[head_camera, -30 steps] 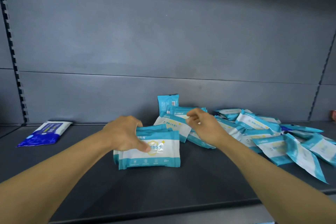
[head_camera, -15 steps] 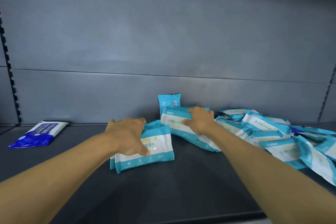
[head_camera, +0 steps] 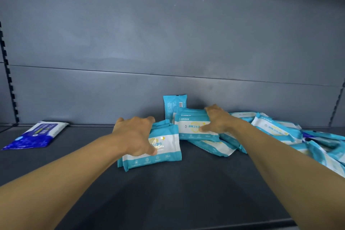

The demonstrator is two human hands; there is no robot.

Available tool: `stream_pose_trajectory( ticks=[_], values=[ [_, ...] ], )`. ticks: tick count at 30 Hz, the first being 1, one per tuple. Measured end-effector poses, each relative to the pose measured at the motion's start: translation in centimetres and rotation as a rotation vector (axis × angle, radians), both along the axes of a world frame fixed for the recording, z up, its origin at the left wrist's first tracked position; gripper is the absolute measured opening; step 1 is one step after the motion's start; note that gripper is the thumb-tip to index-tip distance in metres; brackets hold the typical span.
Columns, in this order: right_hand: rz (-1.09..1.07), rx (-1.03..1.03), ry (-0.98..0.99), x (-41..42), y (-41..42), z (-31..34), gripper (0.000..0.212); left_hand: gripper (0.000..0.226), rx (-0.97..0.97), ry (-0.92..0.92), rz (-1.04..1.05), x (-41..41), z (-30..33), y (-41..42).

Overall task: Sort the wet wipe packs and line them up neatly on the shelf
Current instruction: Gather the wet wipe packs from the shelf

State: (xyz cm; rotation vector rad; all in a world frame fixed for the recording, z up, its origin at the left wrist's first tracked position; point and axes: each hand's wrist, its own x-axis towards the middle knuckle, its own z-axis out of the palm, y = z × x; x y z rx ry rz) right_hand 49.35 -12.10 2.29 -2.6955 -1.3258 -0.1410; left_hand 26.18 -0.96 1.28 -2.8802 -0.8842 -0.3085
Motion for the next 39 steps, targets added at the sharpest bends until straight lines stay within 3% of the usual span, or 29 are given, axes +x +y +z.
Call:
stream_pose_trajectory(
  ticks=[5, 11, 18, 25, 33, 39],
  values=[
    [0.015, 0.000, -0.003, -0.2, 0.0, 0.7, 0.073, 0.060, 0.003, 0.000, -0.002, 0.0, 0.0, -0.1],
    [0.038, 0.057, -0.050, -1.2, -0.7, 0.4, 0.077, 0.068, 0.051, 0.022, -0.006, -0.1, -0.1, -0.4],
    [-0.015, 0.218, -0.203, -5.1, -2.7, -0.2, 0.057, 0.073, 0.037, 0.030, 0.008, -1.1, 0.6, -1.4],
    [-0.017, 0.390, -0.064, -9.7, -7.1, 1.0, 0.038, 0.064, -0.095, -0.019, -0.002, -4.5, 1.3, -3.0],
    [0.116, 0.471, 0.091, -17.3, -12.9, 1.9, 0.041, 0.043, -0.170, -0.041, -0.039, -13.3, 3.1, -8.2],
    [0.245, 0.456, 0.144, -22.9, -17.3, -0.4, 0.041, 0.046, -0.215, -0.007, 0.025, -21.1, 0.6, -13.8]
  ],
)
